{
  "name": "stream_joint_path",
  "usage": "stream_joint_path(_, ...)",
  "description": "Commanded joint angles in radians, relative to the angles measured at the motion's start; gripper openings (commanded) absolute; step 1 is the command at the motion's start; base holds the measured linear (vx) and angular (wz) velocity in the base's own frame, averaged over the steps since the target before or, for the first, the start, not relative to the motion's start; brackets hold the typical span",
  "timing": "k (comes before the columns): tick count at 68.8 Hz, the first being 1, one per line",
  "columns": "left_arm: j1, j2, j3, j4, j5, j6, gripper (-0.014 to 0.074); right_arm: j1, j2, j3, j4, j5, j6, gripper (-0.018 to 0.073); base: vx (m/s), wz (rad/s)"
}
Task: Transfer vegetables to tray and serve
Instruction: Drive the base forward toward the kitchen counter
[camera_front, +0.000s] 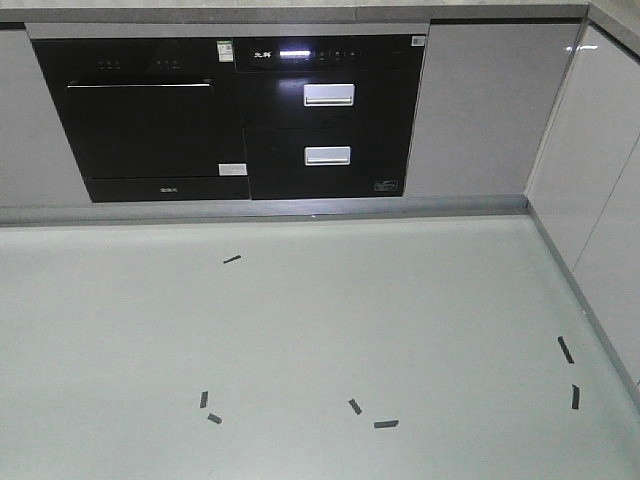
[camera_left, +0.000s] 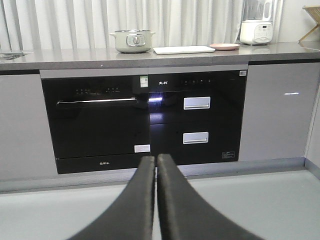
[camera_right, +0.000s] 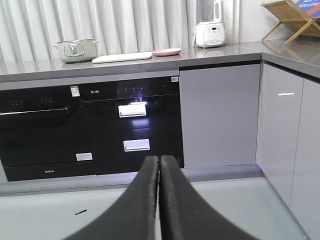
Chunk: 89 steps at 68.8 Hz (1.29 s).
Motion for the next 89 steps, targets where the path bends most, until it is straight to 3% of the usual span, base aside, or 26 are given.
stream_joint_path(1,0.001,-0.015,0.028,-0.003,-0.071,-0.010,-0.0006,-0.006,-0.005,0.016,-0.012,-0.078,-0.003,-0.0003,0.00,0.00)
stream_joint_path(89,0.001,-0.015,0.028,-0.003,-0.071,-0.010,-0.0006,-0.006,-0.005,0.016,-0.012,-0.077,-0.003,-0.0003,0.00,0.00)
